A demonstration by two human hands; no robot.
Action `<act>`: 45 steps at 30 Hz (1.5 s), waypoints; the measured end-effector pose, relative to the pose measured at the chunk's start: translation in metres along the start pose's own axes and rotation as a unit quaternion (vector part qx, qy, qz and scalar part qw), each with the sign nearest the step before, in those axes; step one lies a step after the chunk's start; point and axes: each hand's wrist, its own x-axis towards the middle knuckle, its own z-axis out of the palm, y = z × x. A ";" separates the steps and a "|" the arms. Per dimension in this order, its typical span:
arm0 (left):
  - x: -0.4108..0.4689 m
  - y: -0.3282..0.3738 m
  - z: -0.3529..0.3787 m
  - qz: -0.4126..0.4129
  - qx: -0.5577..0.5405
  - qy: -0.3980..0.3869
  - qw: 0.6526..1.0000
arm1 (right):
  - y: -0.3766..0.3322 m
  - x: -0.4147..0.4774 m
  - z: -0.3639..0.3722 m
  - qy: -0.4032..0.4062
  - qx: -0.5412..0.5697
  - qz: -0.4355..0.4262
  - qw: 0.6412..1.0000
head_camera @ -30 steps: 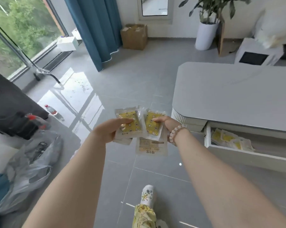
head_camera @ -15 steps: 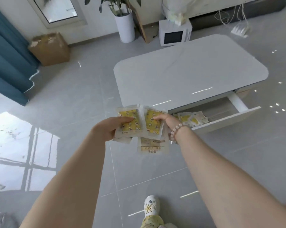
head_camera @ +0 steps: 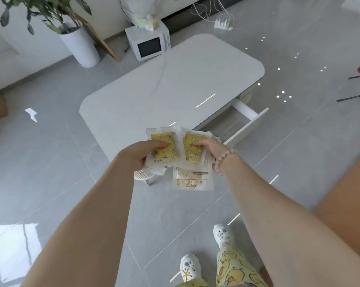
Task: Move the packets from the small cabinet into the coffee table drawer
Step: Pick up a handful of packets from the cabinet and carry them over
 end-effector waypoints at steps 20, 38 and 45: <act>0.121 0.124 0.184 -0.023 0.036 -0.007 0.999 | -0.124 0.066 -0.203 0.008 0.014 0.009 1.000; 0.215 0.191 0.205 -0.052 0.026 -0.017 0.998 | -0.184 0.144 -0.236 0.006 -0.019 0.031 0.999; 0.255 0.227 0.185 -0.051 0.003 -0.018 0.999 | -0.228 0.192 -0.225 0.073 -0.092 0.038 0.992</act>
